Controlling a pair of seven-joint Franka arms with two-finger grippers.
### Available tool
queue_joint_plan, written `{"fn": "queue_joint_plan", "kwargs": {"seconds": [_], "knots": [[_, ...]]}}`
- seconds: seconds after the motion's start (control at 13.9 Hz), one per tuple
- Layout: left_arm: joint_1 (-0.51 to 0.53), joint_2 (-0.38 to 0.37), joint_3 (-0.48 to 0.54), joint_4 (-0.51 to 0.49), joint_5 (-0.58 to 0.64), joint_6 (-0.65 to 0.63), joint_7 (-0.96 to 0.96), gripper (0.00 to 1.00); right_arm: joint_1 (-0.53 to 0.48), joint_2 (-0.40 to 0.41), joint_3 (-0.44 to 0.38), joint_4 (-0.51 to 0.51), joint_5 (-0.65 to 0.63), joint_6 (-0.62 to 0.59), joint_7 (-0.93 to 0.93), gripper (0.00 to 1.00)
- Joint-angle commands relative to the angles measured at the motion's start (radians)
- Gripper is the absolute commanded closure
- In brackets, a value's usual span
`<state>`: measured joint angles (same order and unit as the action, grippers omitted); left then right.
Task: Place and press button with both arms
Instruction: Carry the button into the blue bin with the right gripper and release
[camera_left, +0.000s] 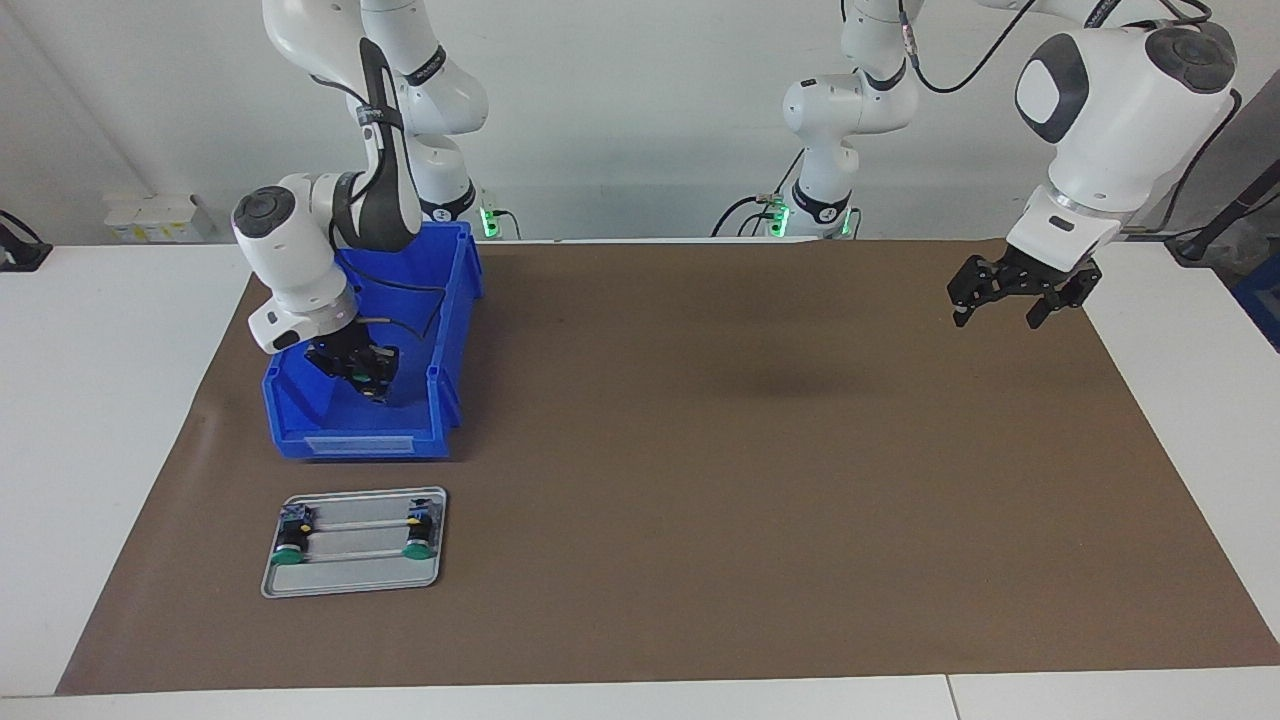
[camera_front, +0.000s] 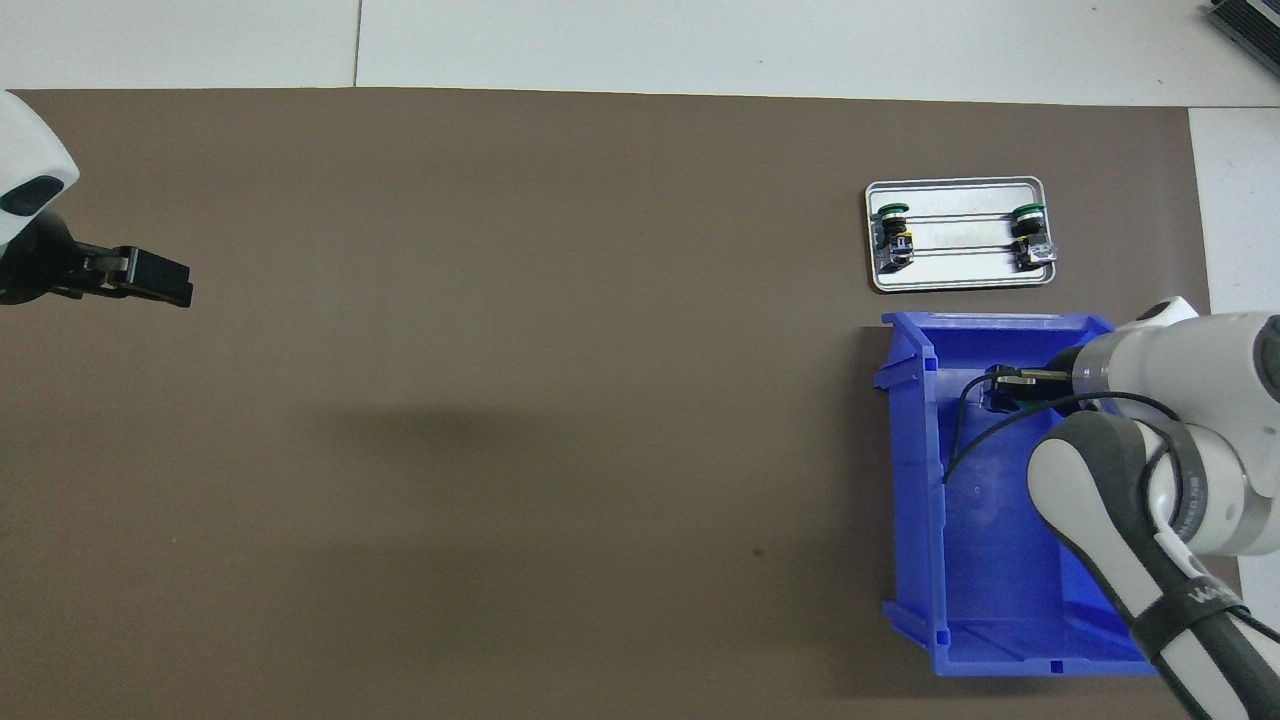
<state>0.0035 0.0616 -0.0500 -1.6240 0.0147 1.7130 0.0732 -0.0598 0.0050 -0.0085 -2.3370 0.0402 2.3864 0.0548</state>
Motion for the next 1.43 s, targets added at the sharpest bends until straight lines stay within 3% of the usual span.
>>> {"fn": "queue_joint_plan", "kwargs": {"seconds": [0.0, 0.07, 0.14, 0.22, 0.36, 0.43, 0.5, 0.72, 1.0, 1.36], "knots": [[-0.002, -0.034, -0.002, -0.048, 0.018, 0.026, -0.023, 0.00, -0.015, 0.003, 0.012, -0.053, 0.026, 0.077, -0.030, 1.00], [0.000, -0.035, -0.004, -0.050, 0.018, 0.026, -0.023, 0.00, -0.015, 0.009, 0.012, -0.056, 0.026, 0.088, -0.029, 1.00], [0.001, -0.037, -0.004, -0.054, 0.018, 0.028, -0.023, 0.00, -0.014, 0.018, 0.012, -0.054, 0.026, 0.088, -0.026, 0.88], [0.003, -0.040, -0.005, -0.056, 0.018, 0.028, -0.021, 0.00, -0.014, 0.021, 0.012, -0.054, 0.026, 0.089, -0.023, 0.61], [0.003, -0.040, -0.004, -0.053, 0.018, 0.013, -0.020, 0.00, -0.012, 0.027, 0.012, -0.053, 0.026, 0.088, -0.018, 0.32], [0.004, -0.040, -0.005, -0.054, 0.018, 0.007, -0.018, 0.00, -0.011, 0.027, 0.012, -0.044, 0.026, 0.080, -0.020, 0.08], [0.006, -0.040, -0.004, -0.053, 0.018, 0.010, -0.018, 0.00, -0.009, 0.026, 0.012, -0.029, 0.026, 0.074, -0.021, 0.00], [0.009, -0.040, -0.004, -0.053, 0.018, 0.010, -0.018, 0.00, -0.003, -0.011, 0.010, 0.088, 0.024, -0.040, -0.020, 0.00], [0.009, -0.040, -0.004, -0.053, 0.018, 0.010, -0.018, 0.00, 0.000, -0.016, 0.009, 0.365, 0.014, -0.335, -0.020, 0.00], [0.009, -0.040, -0.004, -0.053, 0.018, 0.010, -0.018, 0.00, 0.003, -0.008, 0.015, 0.634, -0.006, -0.657, -0.015, 0.00]]}}
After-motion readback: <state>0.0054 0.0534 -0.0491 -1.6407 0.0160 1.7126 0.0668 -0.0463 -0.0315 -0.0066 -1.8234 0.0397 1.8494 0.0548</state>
